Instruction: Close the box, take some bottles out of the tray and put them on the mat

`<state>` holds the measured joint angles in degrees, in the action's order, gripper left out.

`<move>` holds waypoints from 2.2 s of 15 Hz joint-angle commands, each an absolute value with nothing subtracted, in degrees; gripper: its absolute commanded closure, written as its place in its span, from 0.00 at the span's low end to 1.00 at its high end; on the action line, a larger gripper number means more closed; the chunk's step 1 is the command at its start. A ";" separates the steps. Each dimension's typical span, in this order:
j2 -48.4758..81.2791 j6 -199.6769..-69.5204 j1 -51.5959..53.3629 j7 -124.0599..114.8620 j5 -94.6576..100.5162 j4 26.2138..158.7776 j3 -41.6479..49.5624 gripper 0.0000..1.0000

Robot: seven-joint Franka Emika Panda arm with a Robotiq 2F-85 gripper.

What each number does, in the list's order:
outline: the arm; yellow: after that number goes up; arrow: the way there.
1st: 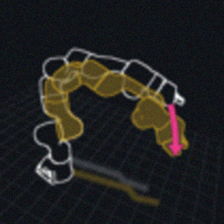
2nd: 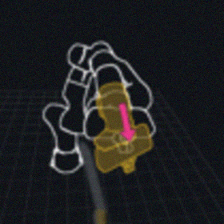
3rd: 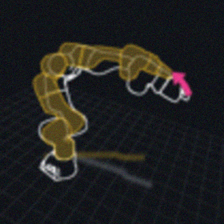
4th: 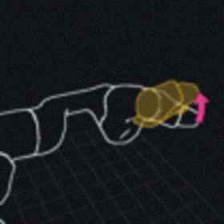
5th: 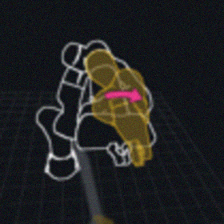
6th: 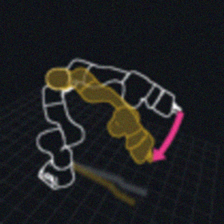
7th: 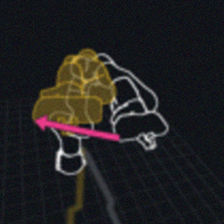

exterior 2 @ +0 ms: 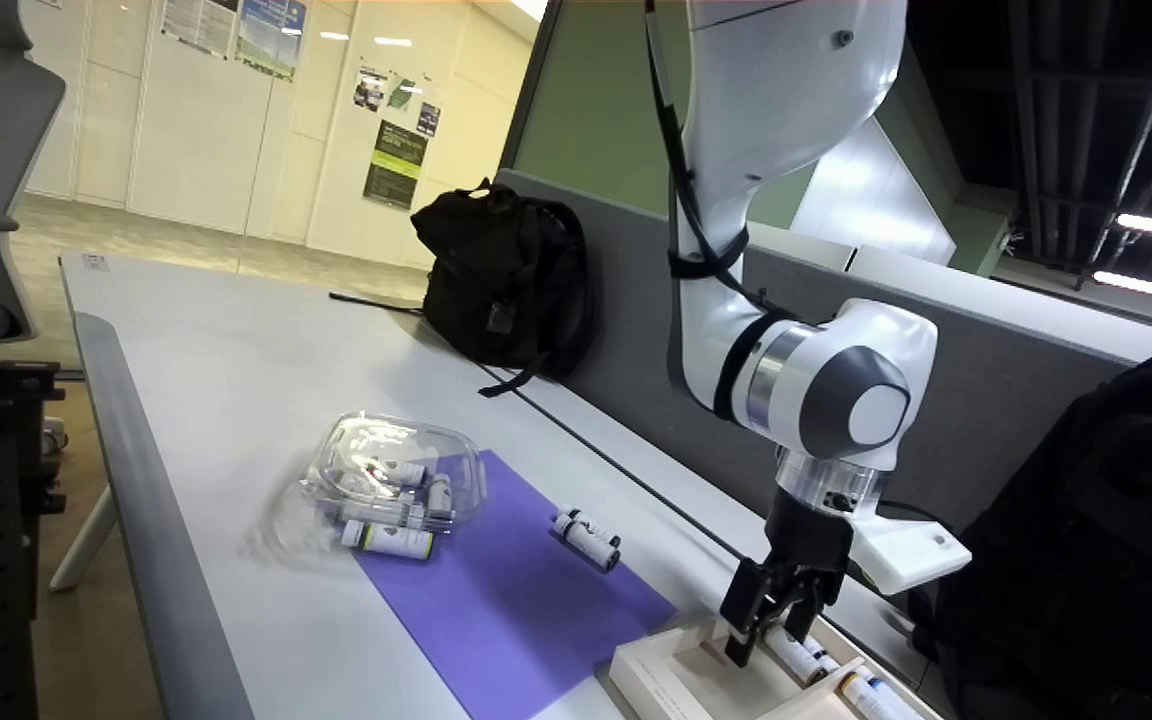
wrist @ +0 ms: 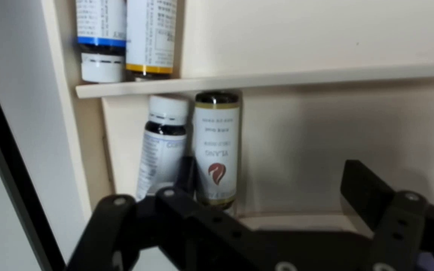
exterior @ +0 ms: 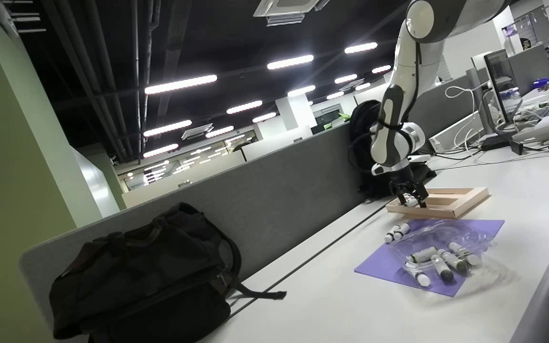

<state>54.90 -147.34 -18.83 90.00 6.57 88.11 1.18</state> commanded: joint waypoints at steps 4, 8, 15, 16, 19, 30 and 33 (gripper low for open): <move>53.85 -145.57 -19.29 89.33 6.46 89.78 0.52 0.00; 53.35 -146.06 -19.05 89.50 6.72 90.56 0.47 0.32; 52.01 -145.94 -19.21 89.97 6.61 91.33 0.07 0.81; 51.77 -145.61 -19.39 90.24 6.49 91.43 -0.14 0.89; 49.35 -145.10 -20.74 92.26 5.78 93.18 -1.59 0.93; 34.10 -138.38 -20.69 110.63 0.51 108.14 -7.73 0.93; 34.19 -140.74 -18.70 112.43 0.44 112.29 -7.33 0.93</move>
<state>36.15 -138.43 -20.18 109.90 1.49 106.93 -7.96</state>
